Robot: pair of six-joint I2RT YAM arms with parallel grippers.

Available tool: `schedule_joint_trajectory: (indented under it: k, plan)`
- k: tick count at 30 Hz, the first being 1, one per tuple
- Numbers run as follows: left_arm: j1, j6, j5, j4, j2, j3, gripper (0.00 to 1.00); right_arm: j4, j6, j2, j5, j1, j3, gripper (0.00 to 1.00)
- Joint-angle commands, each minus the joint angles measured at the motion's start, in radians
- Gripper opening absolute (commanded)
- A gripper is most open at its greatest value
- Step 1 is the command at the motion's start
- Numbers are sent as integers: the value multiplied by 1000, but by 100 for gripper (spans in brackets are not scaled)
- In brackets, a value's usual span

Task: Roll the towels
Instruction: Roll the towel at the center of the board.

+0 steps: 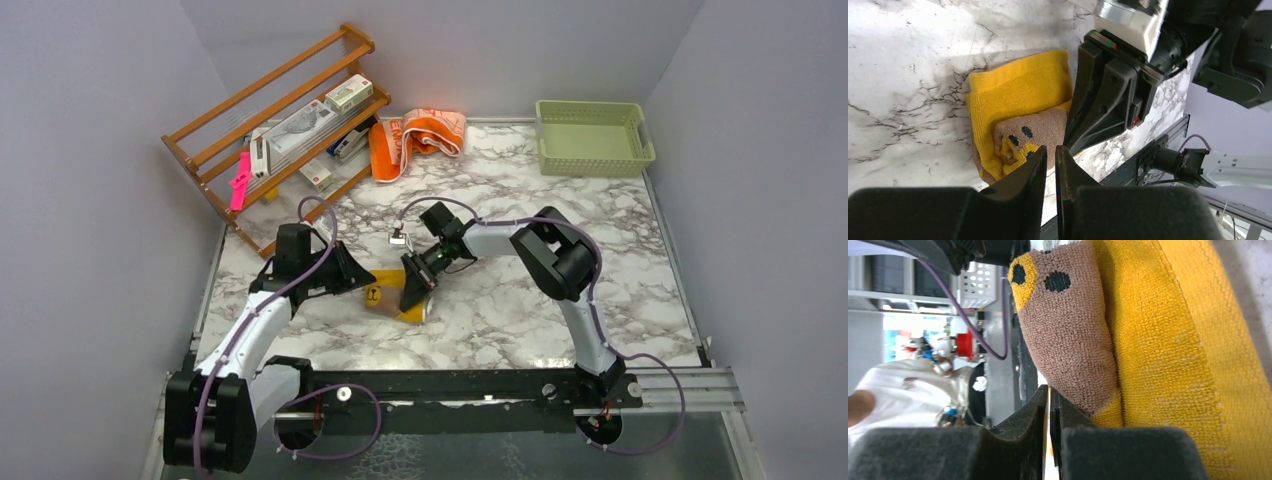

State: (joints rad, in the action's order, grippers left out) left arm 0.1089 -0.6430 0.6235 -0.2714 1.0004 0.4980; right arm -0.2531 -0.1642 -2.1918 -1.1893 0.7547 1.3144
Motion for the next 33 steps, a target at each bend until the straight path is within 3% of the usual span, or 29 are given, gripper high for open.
schedule_joint_trajectory:
  k: [1, 10, 16, 20, 24, 30, 33]
  plan:
    - [30, -55, 42, 126, 25, -43, 15, 3, -92, -90, -86, -30, 19, 7]
    - [102, -96, 48, 239, 96, -73, 14, -44, -129, -174, -42, -43, 62, 3]
    - [122, -86, -21, 288, 158, -121, 14, -61, -129, -163, 4, -45, 87, 1]
    - [127, -75, -79, 324, 204, -149, 12, -127, -71, -63, 210, -43, 107, 3]
    - [130, -93, -86, 394, 259, -172, 11, -102, -8, 108, 415, -23, 71, 15]
    - [130, -80, -96, 419, 317, -164, 11, 95, 190, 440, 835, 139, -151, 25]
    - [130, -61, -107, 397, 337, -147, 10, 201, 327, 551, 958, 244, -286, 28]
